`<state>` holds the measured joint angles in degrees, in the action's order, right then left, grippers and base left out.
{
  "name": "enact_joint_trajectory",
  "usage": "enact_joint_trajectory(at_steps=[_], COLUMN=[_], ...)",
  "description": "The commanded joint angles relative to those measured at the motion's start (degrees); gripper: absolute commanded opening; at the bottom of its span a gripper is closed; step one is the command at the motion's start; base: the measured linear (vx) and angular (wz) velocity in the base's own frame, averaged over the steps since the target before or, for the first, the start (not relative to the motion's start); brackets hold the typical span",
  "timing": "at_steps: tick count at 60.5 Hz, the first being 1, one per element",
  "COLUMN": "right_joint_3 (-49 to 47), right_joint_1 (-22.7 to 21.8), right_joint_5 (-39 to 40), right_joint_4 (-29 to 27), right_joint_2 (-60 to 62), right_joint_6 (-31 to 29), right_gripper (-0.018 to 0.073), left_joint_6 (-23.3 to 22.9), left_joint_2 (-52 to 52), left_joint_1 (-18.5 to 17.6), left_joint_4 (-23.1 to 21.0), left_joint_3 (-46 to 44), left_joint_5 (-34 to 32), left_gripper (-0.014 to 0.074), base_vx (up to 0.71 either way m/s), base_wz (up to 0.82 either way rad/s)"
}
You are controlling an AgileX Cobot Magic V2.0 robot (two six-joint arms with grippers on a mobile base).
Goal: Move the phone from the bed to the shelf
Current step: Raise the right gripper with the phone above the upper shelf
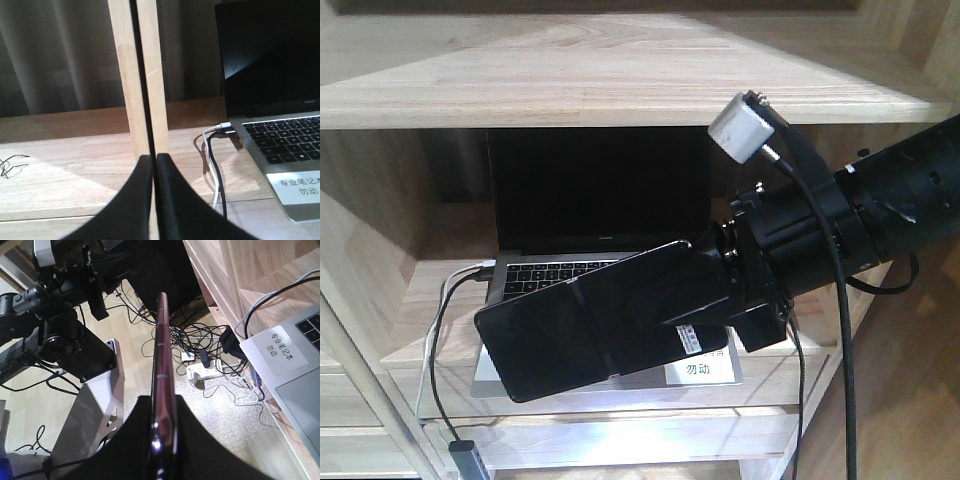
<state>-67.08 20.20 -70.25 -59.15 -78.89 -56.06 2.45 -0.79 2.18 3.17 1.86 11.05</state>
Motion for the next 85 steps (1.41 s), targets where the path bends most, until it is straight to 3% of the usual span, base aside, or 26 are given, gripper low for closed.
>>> enact_joint_trajectory(at_steps=[1,26,40,69,85], right_joint_3=[-2.2,-16.8,-27.3,-53.4,-64.2], right_joint_1=[-0.2,-0.2,-0.2,-0.2,-0.2], right_joint_5=[-3.6,-3.2,0.5,5.1,7.8], right_joint_4=[-5.5,-5.3,-1.6,-3.1,-7.8], right_joint_2=[2.0,2.0,0.1,-17.4,-28.4], right_joint_6=[-0.1,6.7,10.5,11.2,11.1], right_gripper=[-0.0001,-0.0001,-0.0001,-0.0001,-0.0001], left_joint_6=[-0.2,-0.2,-0.2,-0.2,-0.2], left_joint_2=[-0.6,-0.6,-0.6,-0.6,-0.6], left_joint_1=[0.0,0.0,0.0,0.0,0.0], left_joint_4=[-0.3,-0.3,-0.3,-0.3,-0.3], left_joint_3=[-1.5,-1.5,-1.5,-1.5,-1.5], left_joint_5=[-4.1,-4.1,-4.1,-4.1,-4.1], left_gripper=[0.0001,0.0001,0.0001,0.0001,0.0001], base_vx=[0.00,0.00,0.00,0.00,0.00], base_wz=[0.00,0.00,0.00,0.00,0.00])
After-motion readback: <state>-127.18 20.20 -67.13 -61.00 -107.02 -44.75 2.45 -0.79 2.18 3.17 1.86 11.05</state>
